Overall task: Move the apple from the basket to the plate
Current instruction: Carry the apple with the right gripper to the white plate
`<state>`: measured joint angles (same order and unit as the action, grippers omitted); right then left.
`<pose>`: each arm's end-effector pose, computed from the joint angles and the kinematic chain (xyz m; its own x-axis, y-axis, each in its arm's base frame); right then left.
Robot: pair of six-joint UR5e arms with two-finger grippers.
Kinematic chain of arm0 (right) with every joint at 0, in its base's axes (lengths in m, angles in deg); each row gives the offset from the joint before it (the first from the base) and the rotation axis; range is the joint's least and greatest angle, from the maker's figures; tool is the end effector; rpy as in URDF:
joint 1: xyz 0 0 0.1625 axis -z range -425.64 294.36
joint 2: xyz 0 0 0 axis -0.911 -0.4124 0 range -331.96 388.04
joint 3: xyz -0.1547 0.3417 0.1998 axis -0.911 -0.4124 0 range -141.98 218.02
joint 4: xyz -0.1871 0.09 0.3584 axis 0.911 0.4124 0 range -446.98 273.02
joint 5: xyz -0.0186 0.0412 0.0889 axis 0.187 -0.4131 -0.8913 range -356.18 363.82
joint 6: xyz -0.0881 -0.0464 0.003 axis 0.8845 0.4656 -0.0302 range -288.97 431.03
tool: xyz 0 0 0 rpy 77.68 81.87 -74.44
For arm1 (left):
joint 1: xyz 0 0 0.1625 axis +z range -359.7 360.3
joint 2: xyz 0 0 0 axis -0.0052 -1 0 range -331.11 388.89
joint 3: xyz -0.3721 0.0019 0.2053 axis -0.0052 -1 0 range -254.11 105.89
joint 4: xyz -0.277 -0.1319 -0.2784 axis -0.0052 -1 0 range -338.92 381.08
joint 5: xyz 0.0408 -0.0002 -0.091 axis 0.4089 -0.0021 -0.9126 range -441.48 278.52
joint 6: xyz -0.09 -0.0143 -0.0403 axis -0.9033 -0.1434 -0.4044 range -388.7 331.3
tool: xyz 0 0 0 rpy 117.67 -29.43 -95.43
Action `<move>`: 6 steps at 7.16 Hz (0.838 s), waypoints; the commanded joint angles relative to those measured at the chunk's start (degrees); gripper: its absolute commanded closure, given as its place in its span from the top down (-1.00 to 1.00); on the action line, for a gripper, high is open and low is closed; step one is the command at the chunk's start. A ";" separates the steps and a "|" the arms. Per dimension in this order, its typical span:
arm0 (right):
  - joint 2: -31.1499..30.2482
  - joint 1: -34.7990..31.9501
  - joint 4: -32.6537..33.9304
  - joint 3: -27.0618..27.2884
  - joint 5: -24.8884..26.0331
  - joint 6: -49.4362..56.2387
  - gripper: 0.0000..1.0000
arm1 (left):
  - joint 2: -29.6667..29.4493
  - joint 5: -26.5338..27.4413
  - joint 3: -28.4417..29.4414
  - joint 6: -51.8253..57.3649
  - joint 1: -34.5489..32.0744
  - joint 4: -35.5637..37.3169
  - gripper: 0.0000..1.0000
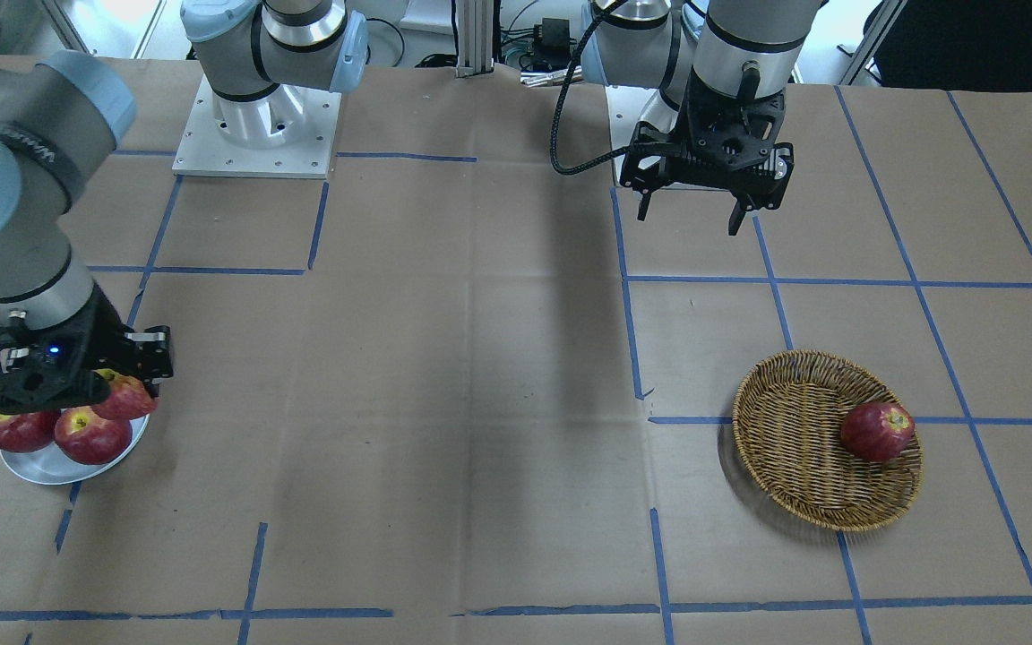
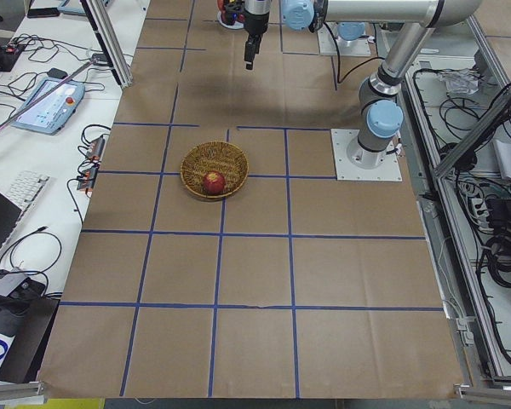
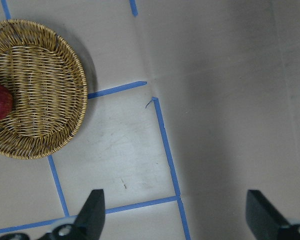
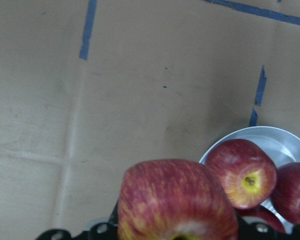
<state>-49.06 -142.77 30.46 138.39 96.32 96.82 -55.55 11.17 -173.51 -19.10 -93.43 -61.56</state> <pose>0.0006 -0.5764 0.3298 -0.9730 -0.2198 0.0708 -0.2233 0.9736 -0.0465 -0.1581 -0.4465 0.4660 -0.9722 0.2274 -0.0559 0.2303 0.9717 -0.0528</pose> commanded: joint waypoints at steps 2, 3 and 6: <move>0.90 9.78 4.53 3.67 -0.83 14.96 0.06 | -0.02 -0.10 0.00 -0.02 0.04 0.02 0.98; 1.07 10.41 6.20 5.08 -0.74 15.08 0.06 | -0.02 -0.02 0.00 -0.02 0.04 0.02 0.98; 3.27 11.03 9.03 6.41 -0.13 15.35 0.06 | -0.11 -0.10 0.00 -0.02 0.04 0.02 0.98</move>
<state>-46.47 -132.17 38.98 144.49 95.91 112.06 -55.65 11.07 -173.51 -19.12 -93.39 -61.54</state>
